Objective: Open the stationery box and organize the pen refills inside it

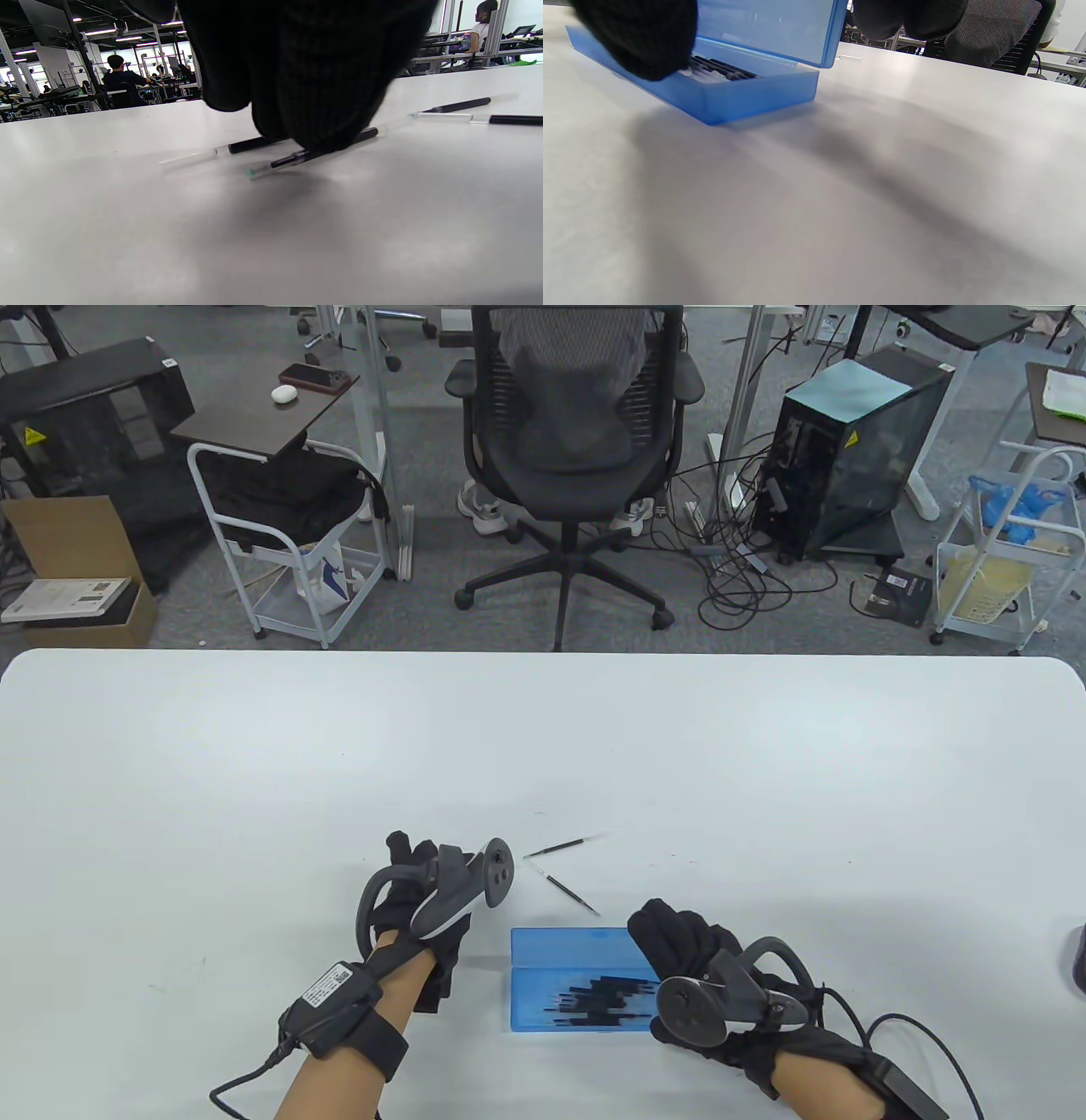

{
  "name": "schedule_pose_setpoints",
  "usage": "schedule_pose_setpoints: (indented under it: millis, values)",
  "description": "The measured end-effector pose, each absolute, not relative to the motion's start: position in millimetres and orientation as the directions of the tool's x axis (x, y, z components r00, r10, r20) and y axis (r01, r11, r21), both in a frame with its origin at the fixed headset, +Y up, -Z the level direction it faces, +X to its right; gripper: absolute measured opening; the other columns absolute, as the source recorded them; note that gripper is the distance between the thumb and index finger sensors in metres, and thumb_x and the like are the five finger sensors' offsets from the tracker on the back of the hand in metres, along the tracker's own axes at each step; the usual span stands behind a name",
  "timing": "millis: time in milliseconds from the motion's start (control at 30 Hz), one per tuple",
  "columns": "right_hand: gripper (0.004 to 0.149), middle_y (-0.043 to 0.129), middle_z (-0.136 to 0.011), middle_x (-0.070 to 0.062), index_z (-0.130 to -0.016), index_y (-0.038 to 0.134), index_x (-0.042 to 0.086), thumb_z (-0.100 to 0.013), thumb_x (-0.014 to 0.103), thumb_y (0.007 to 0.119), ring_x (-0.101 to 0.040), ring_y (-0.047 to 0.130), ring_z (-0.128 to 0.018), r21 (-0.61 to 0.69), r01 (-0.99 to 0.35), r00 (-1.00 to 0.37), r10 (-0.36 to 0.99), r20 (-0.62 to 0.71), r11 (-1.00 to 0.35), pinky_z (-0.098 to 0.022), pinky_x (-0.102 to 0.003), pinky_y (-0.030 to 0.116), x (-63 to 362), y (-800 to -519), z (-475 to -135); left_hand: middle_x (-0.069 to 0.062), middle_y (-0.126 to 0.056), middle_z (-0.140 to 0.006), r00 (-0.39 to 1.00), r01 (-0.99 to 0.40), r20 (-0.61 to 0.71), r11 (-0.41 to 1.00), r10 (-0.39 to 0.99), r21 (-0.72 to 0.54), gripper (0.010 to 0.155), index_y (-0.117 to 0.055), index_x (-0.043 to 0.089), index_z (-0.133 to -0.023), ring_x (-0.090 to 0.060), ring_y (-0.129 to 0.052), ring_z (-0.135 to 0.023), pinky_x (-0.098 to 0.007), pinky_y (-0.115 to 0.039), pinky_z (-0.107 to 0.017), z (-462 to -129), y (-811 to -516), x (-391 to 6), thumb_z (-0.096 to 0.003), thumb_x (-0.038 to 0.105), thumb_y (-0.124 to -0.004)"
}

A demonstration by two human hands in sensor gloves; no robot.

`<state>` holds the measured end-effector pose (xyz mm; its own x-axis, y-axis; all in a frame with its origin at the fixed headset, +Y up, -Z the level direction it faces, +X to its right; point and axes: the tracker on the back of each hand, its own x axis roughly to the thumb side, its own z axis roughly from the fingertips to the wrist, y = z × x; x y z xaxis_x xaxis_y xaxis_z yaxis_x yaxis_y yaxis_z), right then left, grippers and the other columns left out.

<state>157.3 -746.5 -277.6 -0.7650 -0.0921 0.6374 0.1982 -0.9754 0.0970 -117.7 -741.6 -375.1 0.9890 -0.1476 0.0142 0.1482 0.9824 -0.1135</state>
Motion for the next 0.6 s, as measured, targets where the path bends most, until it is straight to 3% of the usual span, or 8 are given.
schedule_pose_setpoints:
  millis: [600]
  values:
    - [0.116,0.005,-0.119,-0.032,-0.109,-0.006,0.007,-0.046,0.055,0.079,-0.059,0.049,-0.106,0.102,0.195,-0.767,-0.087,0.636,-0.976,-0.074,-0.067,0.056,157.2,-746.7,-277.8,0.01,-0.101,-0.087,0.991,0.134,0.037,0.989,-0.132,-0.065,0.045,-0.085,0.032,-0.09,-0.017,-0.091,-0.096,-0.062,-0.043,-0.09,-375.0,-751.4,-119.1,-0.0471,0.031,-0.096]
